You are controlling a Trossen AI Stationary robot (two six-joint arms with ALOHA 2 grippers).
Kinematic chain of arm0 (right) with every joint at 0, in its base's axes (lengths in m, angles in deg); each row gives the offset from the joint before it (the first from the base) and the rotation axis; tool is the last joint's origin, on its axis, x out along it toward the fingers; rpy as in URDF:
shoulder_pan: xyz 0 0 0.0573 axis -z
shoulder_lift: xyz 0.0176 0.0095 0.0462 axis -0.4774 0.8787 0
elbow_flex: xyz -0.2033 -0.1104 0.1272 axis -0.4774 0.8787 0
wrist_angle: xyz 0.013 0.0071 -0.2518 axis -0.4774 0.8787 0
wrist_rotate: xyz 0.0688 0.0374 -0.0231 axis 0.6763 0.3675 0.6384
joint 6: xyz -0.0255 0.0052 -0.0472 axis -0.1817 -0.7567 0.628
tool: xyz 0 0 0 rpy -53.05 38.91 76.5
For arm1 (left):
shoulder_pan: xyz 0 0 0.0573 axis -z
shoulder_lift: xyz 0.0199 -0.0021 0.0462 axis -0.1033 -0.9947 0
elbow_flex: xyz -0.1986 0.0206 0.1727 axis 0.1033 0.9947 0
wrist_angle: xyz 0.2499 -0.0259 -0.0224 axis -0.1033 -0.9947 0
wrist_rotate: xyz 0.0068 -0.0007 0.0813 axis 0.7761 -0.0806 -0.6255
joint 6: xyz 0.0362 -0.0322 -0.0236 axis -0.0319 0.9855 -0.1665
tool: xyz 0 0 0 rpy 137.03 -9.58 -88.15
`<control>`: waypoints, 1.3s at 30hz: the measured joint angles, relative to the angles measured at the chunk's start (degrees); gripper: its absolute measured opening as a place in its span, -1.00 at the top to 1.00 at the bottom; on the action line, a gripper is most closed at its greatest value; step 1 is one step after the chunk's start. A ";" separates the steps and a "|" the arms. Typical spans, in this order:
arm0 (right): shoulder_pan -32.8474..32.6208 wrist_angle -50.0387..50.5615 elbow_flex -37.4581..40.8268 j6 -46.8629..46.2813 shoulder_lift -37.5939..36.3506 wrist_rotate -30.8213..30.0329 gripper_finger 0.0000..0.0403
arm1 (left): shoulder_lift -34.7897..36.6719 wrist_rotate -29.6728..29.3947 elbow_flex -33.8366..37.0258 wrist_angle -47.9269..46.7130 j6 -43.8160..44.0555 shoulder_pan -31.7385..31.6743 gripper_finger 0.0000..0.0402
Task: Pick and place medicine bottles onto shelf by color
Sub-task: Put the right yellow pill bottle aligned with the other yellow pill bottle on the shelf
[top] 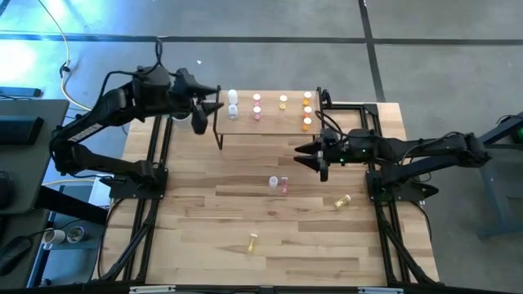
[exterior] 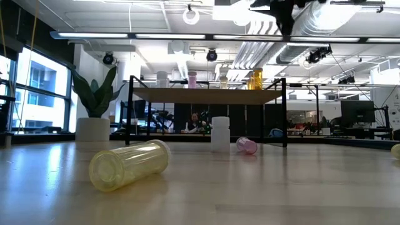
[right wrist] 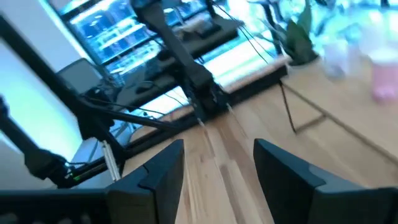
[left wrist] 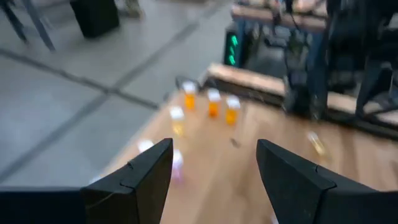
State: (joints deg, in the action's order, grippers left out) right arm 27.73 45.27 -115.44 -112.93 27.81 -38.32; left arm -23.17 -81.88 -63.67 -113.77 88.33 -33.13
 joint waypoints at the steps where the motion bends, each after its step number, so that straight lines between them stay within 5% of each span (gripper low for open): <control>1: -0.49 0.05 -1.11 1.64 0.13 -0.03 0.09 | 0.25 1.00 0.50 -1.34 0.99 0.00 -0.09; 8: -5.53 12.08 -12.06 10.82 2.68 -5.52 0.09 | 4.58 5.51 13.91 3.93 10.07 2.68 -0.09; 17: -10.35 30.41 -18.29 6.15 4.88 -7.68 0.09 | 7.49 5.24 29.12 18.86 17.49 13.13 -0.09; 29: -18.98 51.89 -18.29 -33.23 4.97 -7.48 0.09 | 5.22 -2.08 34.29 25.60 24.14 26.66 -0.09; 39: -25.77 57.87 -15.20 -63.43 5.59 -10.51 0.09 | 4.65 -5.46 34.32 25.59 23.42 29.31 -0.09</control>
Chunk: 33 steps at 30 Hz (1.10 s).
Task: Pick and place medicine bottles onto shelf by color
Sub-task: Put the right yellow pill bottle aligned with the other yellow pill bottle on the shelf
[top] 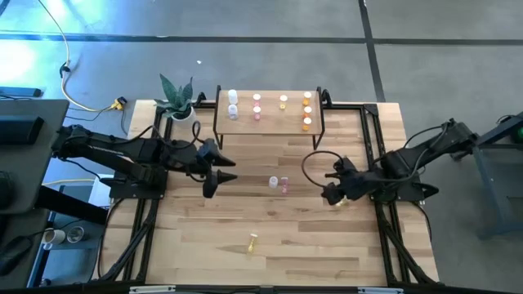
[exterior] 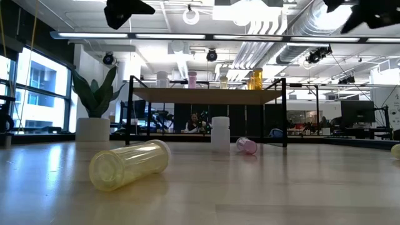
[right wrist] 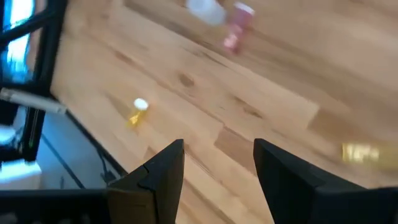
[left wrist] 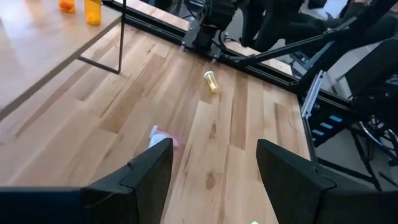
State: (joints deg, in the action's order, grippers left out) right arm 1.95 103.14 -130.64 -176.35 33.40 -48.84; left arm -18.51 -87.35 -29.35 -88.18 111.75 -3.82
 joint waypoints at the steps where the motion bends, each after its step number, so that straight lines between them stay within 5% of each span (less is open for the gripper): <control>1: -0.48 0.05 0.65 -2.33 0.19 0.02 0.09 | 0.00 -0.02 0.00 0.09 -0.35 -0.01 -0.09; 9: -2.63 1.18 3.73 -19.38 3.98 0.10 0.09 | 0.00 1.44 0.00 1.77 -3.46 -0.07 -0.09; 33: -2.87 10.00 3.73 -41.55 23.03 5.05 0.09 | 0.00 2.05 -0.01 1.70 -7.49 -0.07 -0.09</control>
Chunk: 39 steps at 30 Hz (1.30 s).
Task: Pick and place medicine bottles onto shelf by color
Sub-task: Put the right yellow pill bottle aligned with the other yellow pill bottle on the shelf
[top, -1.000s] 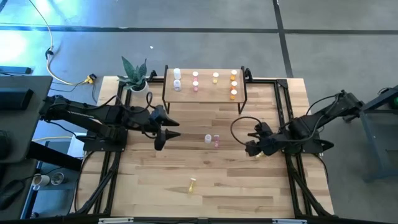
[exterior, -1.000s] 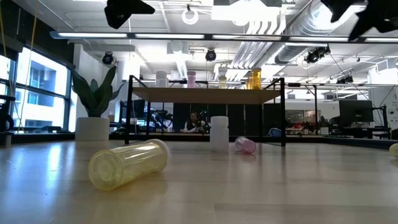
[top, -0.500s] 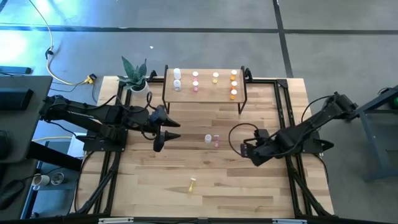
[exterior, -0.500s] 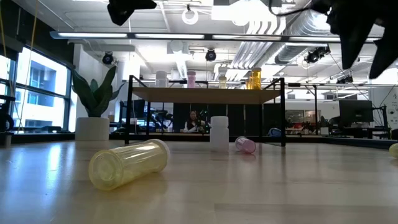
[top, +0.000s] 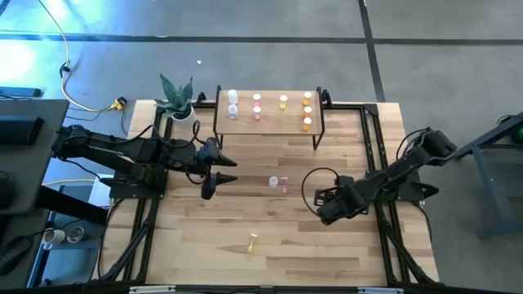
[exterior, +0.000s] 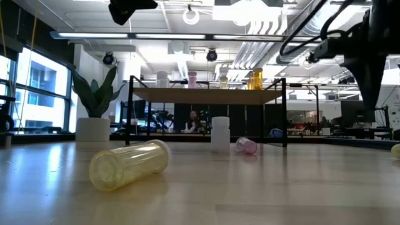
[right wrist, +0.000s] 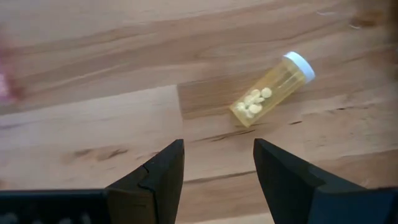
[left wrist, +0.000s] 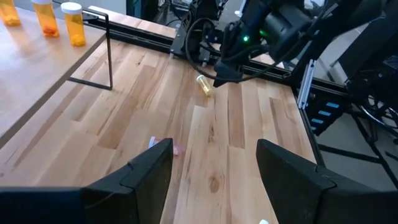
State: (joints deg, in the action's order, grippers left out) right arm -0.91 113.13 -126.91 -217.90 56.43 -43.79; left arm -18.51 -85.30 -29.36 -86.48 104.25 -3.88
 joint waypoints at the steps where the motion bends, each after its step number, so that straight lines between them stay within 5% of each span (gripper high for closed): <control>1: 0.00 0.34 0.00 -0.82 0.60 0.21 0.09 | 0.00 -0.02 -0.02 -0.01 0.07 0.00 -0.09; 23: 0.00 3.58 -0.10 -1.50 6.47 3.21 0.09 | 0.00 -0.07 -0.02 -0.07 1.48 -0.01 -0.09; 32: 1.91 7.81 -0.22 21.64 1.55 3.41 0.09 | 0.00 -0.04 -0.04 -0.04 1.50 -0.02 -0.09; 39: 6.39 8.03 -0.22 60.56 -2.12 3.98 0.09 | 0.00 -0.04 -0.04 -0.02 1.54 -0.02 -0.09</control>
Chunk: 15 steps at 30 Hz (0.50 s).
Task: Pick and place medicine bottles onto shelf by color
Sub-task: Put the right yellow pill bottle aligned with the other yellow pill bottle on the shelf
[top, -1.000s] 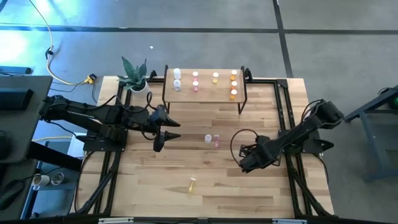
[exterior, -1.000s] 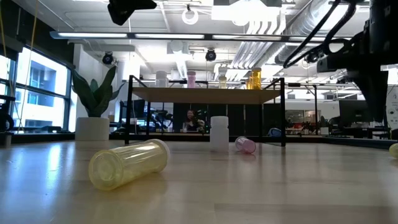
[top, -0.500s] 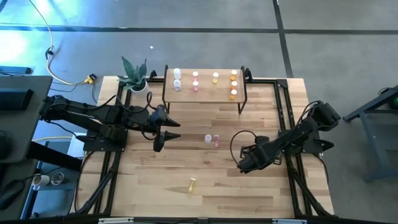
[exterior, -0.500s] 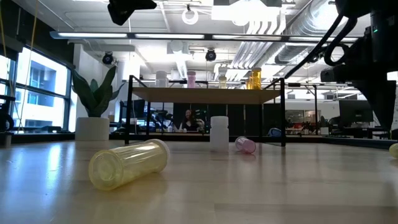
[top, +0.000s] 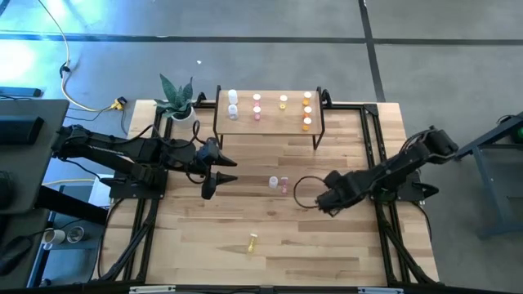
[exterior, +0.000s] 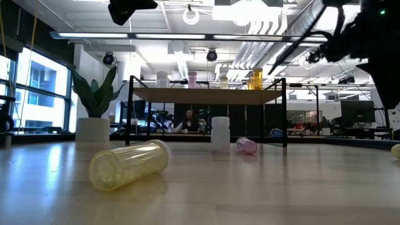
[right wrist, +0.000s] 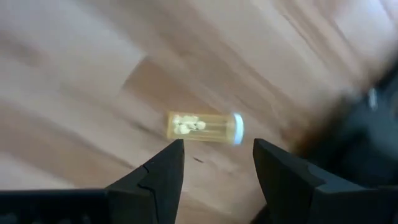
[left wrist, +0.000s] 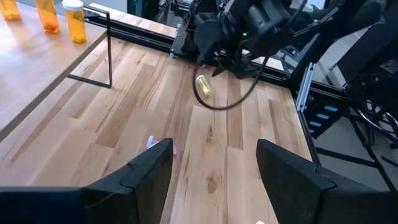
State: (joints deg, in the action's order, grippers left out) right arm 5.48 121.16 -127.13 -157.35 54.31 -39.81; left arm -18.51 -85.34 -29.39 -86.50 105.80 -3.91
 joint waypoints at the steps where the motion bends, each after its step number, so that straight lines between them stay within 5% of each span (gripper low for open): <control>1: 0.52 -0.99 0.00 6.60 -0.05 0.64 0.09 | 0.00 0.00 0.00 0.00 -0.02 0.00 -0.09; 7: 2.24 -5.84 0.13 38.35 0.59 2.27 0.09 | 0.00 0.04 0.00 -0.04 -0.04 0.00 -0.09; 15: 3.03 -5.81 0.15 60.42 0.54 4.46 0.09 | 0.02 0.04 0.00 -0.07 0.09 0.00 -0.09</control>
State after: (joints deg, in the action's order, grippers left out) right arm 8.51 115.35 -126.97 -96.93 54.85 -35.35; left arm -18.49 -85.30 -29.39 -86.56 105.89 -3.91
